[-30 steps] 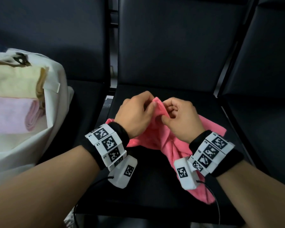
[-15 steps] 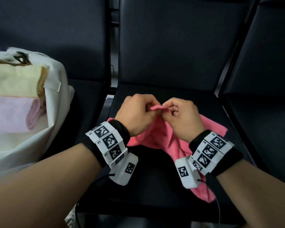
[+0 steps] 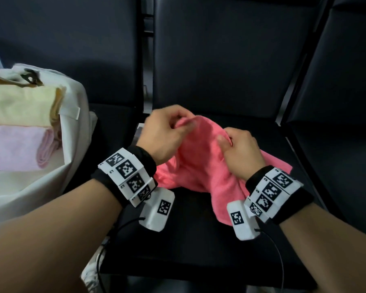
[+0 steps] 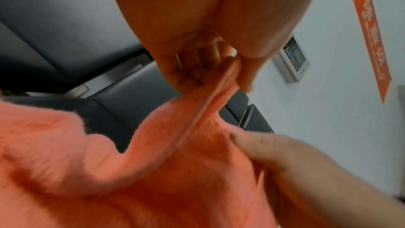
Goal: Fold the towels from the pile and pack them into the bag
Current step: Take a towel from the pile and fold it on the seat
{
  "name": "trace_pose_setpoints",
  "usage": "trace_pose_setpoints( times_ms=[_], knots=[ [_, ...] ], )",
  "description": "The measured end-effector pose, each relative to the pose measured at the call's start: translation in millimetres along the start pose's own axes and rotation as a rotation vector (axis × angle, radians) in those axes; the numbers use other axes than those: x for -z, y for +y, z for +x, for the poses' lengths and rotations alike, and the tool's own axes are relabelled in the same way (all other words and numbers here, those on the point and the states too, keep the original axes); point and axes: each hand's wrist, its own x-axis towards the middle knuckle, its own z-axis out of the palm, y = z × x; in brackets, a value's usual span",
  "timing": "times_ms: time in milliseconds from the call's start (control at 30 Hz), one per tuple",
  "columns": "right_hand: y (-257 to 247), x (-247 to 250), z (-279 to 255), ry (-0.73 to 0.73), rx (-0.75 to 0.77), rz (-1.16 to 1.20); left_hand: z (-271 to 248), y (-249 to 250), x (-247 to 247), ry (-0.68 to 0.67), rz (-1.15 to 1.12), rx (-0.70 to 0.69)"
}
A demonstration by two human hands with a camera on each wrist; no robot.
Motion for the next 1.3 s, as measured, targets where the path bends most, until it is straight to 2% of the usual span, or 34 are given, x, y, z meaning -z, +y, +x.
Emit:
trace_pose_setpoints(
  times_ms=[67, 133, 267, 367, 467, 600, 700, 833, 1000, 1133, 1300],
  knots=[
    [-6.9, -0.7, -2.1, 0.006, 0.095, 0.073, -3.9, -3.4, -7.2, -0.185, 0.068, -0.041],
    [-12.8, -1.7, -6.2, -0.013, 0.192, 0.131, -7.4, -5.5, -12.1, -0.313, 0.139, -0.067],
    [-10.9, -0.8, -8.2, -0.06, 0.31, 0.171, -8.1, -6.9, -9.6, -0.37, 0.225, -0.115],
    [-8.1, -2.0, -8.4, -0.132, 0.344, 0.168, -6.2, -3.6, -4.6, -0.298, 0.307, -0.1],
    [-9.4, -6.7, -9.8, -0.165, 0.31, 0.14, -5.9, -2.2, -2.4, -0.203, 0.38, -0.077],
    [-13.8, -8.8, -10.1, -0.093, 0.275, 0.09, -6.3, -1.0, -5.0, -0.109, 0.414, -0.064],
    [-10.9, -6.0, -7.6, -0.008, 0.15, 0.057, -2.0, -0.8, -0.8, 0.013, 0.445, -0.015],
    [-0.9, 0.7, -3.3, 0.039, 0.031, 0.006, 5.6, 1.4, 13.9, 0.169, 0.34, 0.094],
    [4.7, 2.8, 1.0, 0.128, -0.031, 0.001, 9.6, -0.8, 23.4, 0.281, 0.243, 0.179],
    [5.8, 4.0, 2.8, 0.17, -0.065, 0.031, 10.7, -3.3, 25.7, 0.289, 0.254, 0.238],
    [5.4, 2.6, 3.5, 0.138, -0.112, 0.126, 7.9, -6.9, 18.5, 0.119, 0.296, 0.279]
  ],
)
